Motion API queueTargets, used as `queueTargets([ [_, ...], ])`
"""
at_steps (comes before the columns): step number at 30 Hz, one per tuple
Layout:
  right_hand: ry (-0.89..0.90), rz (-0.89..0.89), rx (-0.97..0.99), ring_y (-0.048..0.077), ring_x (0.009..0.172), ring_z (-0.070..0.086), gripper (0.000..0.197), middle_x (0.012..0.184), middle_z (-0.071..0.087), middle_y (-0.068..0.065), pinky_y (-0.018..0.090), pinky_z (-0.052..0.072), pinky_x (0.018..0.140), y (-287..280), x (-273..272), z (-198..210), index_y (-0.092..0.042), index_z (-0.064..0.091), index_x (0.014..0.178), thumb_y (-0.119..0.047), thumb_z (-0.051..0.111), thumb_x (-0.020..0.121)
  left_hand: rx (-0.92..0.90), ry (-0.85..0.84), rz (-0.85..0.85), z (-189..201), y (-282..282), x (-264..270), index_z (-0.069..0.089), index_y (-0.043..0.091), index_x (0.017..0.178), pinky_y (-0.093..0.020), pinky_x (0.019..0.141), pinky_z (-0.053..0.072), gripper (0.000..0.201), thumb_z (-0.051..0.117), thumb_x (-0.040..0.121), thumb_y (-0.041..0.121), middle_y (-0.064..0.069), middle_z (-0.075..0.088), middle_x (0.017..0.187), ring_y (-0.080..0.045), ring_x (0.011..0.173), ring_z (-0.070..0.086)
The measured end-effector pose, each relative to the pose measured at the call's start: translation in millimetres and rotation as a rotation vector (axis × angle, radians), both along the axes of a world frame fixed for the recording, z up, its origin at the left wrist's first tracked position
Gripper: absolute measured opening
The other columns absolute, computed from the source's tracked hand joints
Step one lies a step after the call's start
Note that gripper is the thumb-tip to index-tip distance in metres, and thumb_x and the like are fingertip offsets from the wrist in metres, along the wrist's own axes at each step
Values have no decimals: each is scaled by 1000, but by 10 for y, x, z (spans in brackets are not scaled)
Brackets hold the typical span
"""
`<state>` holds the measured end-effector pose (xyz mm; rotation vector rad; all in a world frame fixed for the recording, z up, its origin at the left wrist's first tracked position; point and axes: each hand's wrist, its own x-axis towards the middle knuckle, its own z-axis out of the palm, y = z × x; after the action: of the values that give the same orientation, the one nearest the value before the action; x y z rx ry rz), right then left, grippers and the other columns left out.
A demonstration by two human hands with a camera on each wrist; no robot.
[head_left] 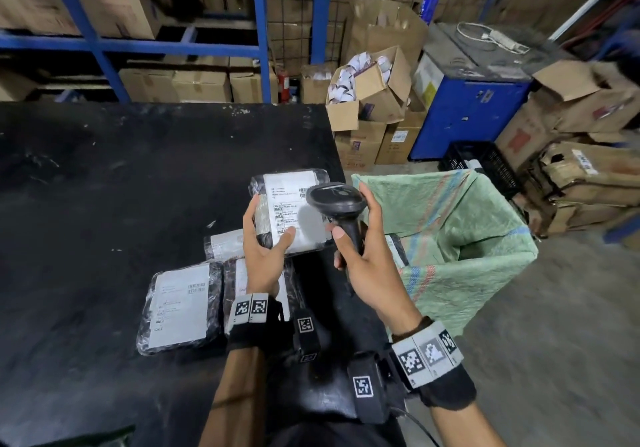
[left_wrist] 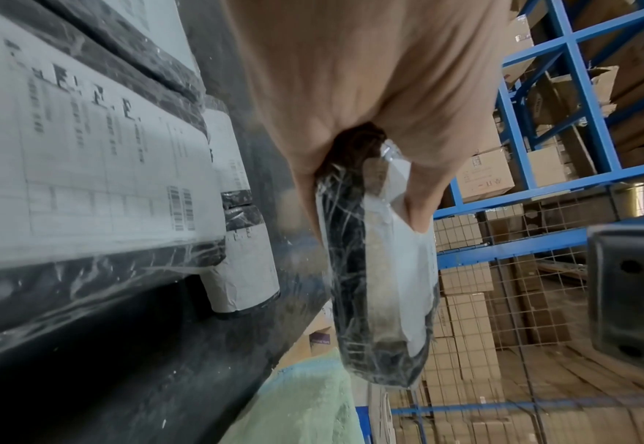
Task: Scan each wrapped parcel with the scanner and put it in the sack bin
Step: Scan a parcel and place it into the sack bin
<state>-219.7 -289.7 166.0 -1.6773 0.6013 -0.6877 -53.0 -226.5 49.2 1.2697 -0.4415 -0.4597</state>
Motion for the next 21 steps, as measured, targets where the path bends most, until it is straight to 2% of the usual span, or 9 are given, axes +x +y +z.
queueTargets([
  [4, -4, 7, -22, 12, 66, 54, 68, 129, 55, -21, 32, 54, 70, 30, 96, 5, -45, 11, 153, -22, 51, 102, -28, -3, -28, 38, -25, -37, 42, 41, 152, -59, 117, 41, 83, 79, 84, 9, 3, 46, 159, -25, 147, 45],
  [6, -6, 5, -35, 10, 75, 55, 69, 136, 49, -28, 36, 55, 77, 44, 145, -15, -45, 12, 153, -21, 52, 102, -38, -7, -36, 65, -33, -44, 42, 39, 152, -58, 117, 42, 84, 79, 84, 9, 3, 48, 158, -23, 146, 47],
  [7, -3, 5, -40, 8, 79, 56, 70, 136, 48, -31, 38, 55, 81, 54, 164, -26, -46, 12, 153, -20, 53, 102, -41, -12, -44, 75, -37, -44, 41, 37, 153, -57, 117, 42, 84, 80, 84, 8, 3, 48, 158, -23, 145, 48],
  [9, 8, 11, -38, 5, 75, 56, 70, 128, 50, -40, 36, 55, 80, 74, 187, -40, -46, 12, 153, -18, 52, 102, -38, -14, -50, 92, -49, -45, 41, 37, 153, -56, 117, 42, 83, 80, 86, 6, 4, 48, 158, -22, 145, 48],
  [11, 20, 12, -29, 5, 71, 56, 71, 125, 51, -41, 40, 56, 80, 90, 210, -47, -48, 12, 152, -20, 53, 102, -36, -6, -50, 106, -51, -47, 41, 35, 154, -56, 117, 42, 83, 79, 87, 4, 7, 48, 158, -21, 144, 49],
  [14, 28, 0, -35, 5, 88, 55, 71, 133, 47, -40, 48, 53, 93, 110, 237, -47, -50, 12, 151, -24, 54, 101, -29, -3, -49, 101, -29, -55, 41, 34, 154, -56, 118, 41, 83, 80, 86, 8, 9, 47, 158, -19, 145, 48],
  [15, 30, -1, -36, 6, 89, 55, 71, 133, 47, -40, 48, 53, 93, 113, 240, -44, -50, 12, 151, -24, 54, 101, -30, -3, -50, 97, -16, -57, 41, 34, 154, -57, 118, 41, 83, 80, 85, 10, 9, 47, 158, -20, 145, 47],
  [19, 20, 0, -29, 7, 65, 55, 69, 124, 50, -43, 33, 55, 72, 119, 231, -54, -47, 13, 152, -18, 52, 102, -21, -9, -38, 108, 36, -73, 41, 31, 155, -56, 119, 40, 83, 81, 84, 11, 7, 48, 158, -18, 146, 47],
  [21, 5, -5, -36, 8, 70, 56, 69, 128, 51, -38, 37, 56, 74, 124, 233, -59, -48, 14, 151, -19, 52, 102, -21, -14, -32, 105, 54, -73, 41, 30, 155, -55, 120, 39, 83, 80, 84, 10, 7, 47, 158, -18, 146, 46],
])
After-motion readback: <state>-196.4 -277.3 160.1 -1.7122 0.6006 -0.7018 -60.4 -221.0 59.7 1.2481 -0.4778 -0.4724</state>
